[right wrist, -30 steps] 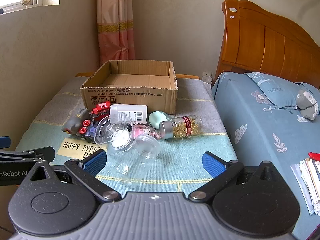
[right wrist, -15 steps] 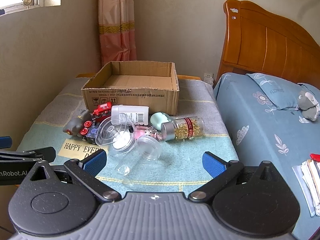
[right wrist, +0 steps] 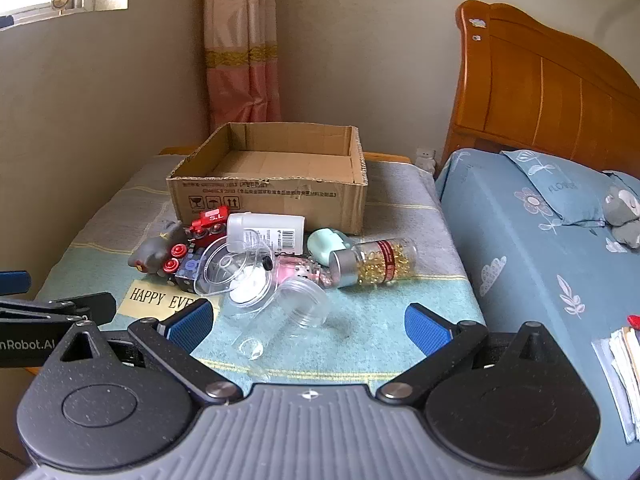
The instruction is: Organize rigid objects
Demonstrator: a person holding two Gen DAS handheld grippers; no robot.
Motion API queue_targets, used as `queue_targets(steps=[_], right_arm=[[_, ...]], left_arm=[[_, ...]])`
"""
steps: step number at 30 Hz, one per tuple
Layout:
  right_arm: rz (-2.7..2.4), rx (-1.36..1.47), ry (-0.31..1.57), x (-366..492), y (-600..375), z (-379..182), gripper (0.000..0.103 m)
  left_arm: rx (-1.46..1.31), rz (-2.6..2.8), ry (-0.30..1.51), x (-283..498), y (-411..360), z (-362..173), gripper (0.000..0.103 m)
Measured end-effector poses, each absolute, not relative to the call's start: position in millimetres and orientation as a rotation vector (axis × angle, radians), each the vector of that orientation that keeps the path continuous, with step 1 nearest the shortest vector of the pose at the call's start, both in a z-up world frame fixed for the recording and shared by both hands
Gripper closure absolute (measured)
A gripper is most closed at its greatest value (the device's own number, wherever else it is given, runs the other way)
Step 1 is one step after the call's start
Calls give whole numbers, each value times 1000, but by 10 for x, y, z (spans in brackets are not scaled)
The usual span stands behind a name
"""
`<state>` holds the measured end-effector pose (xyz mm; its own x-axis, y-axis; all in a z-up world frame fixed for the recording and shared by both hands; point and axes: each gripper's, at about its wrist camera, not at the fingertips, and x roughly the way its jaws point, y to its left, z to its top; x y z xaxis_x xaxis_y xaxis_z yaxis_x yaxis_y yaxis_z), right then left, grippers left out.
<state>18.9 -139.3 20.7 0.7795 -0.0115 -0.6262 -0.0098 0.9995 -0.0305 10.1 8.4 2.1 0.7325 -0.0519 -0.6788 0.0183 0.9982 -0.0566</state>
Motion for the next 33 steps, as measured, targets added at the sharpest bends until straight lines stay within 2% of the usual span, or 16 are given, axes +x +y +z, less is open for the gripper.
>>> queue_targets(steps=[19, 33], right_arm=[[223, -121, 666, 545, -1407, -121, 0], [362, -202, 775, 1101, -1368, -452, 0]], left_arm=[[-7, -73, 771, 511, 254, -311, 1], [20, -111, 805, 664, 321, -513, 1]])
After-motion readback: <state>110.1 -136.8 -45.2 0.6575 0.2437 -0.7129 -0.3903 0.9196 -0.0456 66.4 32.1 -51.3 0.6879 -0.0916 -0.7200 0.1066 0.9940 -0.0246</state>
